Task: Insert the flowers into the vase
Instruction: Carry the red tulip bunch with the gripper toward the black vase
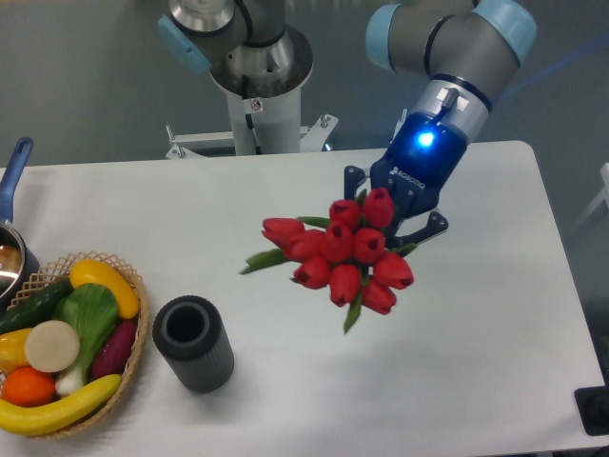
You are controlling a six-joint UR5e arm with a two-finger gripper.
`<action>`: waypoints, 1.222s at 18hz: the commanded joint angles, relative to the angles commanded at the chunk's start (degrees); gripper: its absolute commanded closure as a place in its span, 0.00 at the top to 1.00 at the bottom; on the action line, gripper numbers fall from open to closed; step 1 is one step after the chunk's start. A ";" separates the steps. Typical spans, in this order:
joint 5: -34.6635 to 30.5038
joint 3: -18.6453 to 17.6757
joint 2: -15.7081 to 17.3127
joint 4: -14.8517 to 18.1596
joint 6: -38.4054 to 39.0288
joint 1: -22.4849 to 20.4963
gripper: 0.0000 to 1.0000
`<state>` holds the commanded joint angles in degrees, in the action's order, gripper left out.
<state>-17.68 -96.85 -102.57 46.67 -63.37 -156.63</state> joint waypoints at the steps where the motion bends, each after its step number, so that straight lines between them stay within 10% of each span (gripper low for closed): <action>1: 0.71 -0.09 -0.44 -0.35 0.00 0.79 0.23; 22: 17.76 -3.34 -2.20 -1.41 -6.50 9.49 0.23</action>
<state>0.09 -100.20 -104.76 45.26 -69.87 -147.14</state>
